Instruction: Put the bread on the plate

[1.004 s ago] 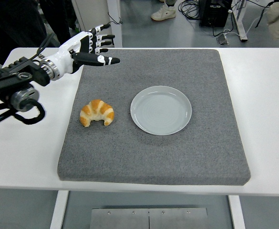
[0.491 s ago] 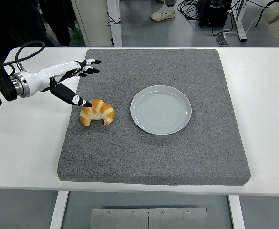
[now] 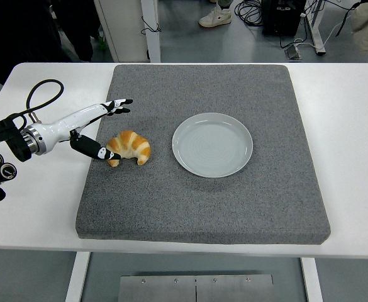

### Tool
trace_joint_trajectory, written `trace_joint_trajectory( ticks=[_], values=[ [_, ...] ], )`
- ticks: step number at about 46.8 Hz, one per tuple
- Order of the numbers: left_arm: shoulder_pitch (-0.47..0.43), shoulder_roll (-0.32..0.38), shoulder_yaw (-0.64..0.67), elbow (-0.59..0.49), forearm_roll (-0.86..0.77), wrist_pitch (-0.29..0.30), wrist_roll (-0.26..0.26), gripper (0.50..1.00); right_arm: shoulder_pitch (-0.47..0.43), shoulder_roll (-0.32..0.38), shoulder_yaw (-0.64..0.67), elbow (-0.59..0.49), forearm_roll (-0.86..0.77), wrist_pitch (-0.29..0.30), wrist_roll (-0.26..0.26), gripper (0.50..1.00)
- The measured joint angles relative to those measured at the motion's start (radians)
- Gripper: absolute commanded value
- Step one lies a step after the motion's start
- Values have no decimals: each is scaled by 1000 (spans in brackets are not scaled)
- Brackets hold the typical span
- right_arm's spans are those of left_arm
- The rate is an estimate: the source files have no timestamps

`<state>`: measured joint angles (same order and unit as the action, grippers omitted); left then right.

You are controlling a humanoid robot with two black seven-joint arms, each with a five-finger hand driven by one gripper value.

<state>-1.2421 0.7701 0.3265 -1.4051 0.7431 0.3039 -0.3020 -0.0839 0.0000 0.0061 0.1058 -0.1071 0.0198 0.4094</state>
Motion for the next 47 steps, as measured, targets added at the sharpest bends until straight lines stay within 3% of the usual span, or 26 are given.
trace_joint_trajectory(
  ticks=[12,22,42,47],
  values=[
    [54,-61,-6,85,28,4,-4,939,-4,0,0,-1,0,0,0,1000],
    [92,-114,-7,143,58,56,-76,936,-6,0,0,-1,0,0,0,1000],
    [113,-151,-12,196,43,71,-80,916,-10,0,0,-3,0,0,0,1000],
    [117,-160,-12,210,40,71,-80,875,-10,0,1,-3,0,0,0,1000]
  ],
)
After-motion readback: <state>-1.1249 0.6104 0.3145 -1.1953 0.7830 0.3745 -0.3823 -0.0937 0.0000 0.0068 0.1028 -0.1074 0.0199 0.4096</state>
